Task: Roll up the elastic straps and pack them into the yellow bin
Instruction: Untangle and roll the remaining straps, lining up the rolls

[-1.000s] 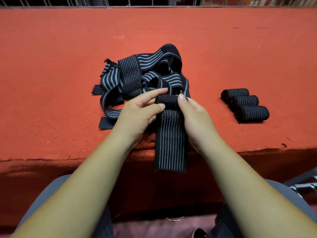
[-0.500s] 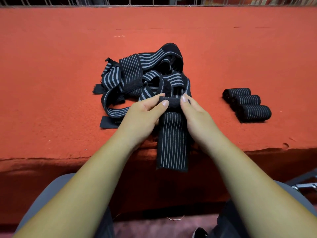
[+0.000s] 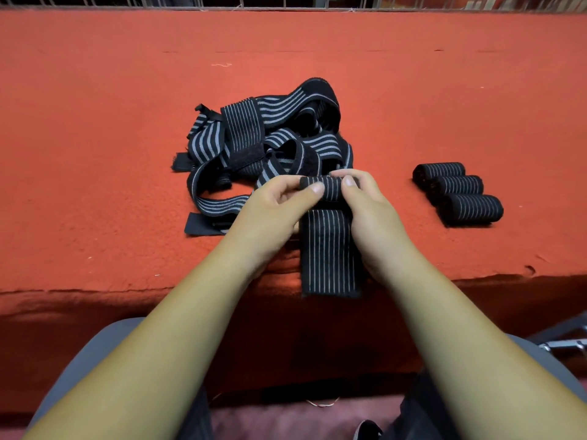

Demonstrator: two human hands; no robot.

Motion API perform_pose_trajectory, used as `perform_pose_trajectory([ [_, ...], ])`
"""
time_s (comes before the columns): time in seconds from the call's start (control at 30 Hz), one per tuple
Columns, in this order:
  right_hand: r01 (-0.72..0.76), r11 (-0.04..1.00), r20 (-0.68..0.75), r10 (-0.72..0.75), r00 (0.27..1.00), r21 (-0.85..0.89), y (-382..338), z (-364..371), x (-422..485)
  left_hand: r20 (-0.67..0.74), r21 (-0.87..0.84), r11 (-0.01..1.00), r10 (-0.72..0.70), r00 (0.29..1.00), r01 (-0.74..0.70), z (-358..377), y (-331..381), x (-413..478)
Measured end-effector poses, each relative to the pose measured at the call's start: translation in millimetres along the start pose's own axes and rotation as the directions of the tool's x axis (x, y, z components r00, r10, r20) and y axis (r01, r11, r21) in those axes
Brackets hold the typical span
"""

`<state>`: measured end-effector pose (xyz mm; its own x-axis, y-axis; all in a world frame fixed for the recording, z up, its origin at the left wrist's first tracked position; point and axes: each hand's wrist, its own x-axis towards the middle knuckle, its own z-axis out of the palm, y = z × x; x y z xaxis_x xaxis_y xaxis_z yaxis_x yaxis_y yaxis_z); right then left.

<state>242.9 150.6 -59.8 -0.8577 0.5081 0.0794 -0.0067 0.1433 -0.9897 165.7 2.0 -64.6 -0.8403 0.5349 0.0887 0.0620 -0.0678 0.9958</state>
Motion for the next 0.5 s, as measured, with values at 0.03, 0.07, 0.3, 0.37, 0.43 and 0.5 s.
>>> perform_pose_trajectory([
  [0.03, 0.012, 1.000, 0.003, -0.012, 1.000, 0.017, -0.2, 0.1, 0.3, -0.004, 0.012, 1.000, 0.003, 1.000, -0.003, 1.0, -0.3, 0.3],
  [0.07, 0.014, 0.999, 0.006, -0.014, 1.000, 0.032, -0.5, 0.3, 0.9, -0.016, 0.027, 1.000, 0.016, 1.000, -0.016, 1.8, -1.5, 1.2],
  [0.3, -0.070, 0.996, 0.005, 0.069, 0.998, 0.062, 5.3, 2.3, 3.9, -0.006, 0.026, 0.992, 0.120, 0.993, -0.120, 0.9, -3.5, 2.8],
  [0.37, -0.065, 0.996, -0.012, 0.066, 0.998, 0.068, 5.5, 1.1, 3.5, 0.016, 0.006, 0.995, 0.100, 0.995, -0.100, 0.8, -4.8, 2.2],
  [0.43, -0.040, 0.996, -0.028, 0.043, 0.999, 0.075, 5.8, 0.5, 2.7, 0.007, -0.057, 0.997, 0.053, 0.999, -0.053, 2.8, -5.6, 3.0],
  [0.5, -0.005, 0.999, -0.042, 0.007, 0.999, 0.045, 4.5, 0.0, 1.5, -0.002, -0.080, 0.996, 0.033, 0.999, -0.033, 5.0, -5.3, 2.6],
])
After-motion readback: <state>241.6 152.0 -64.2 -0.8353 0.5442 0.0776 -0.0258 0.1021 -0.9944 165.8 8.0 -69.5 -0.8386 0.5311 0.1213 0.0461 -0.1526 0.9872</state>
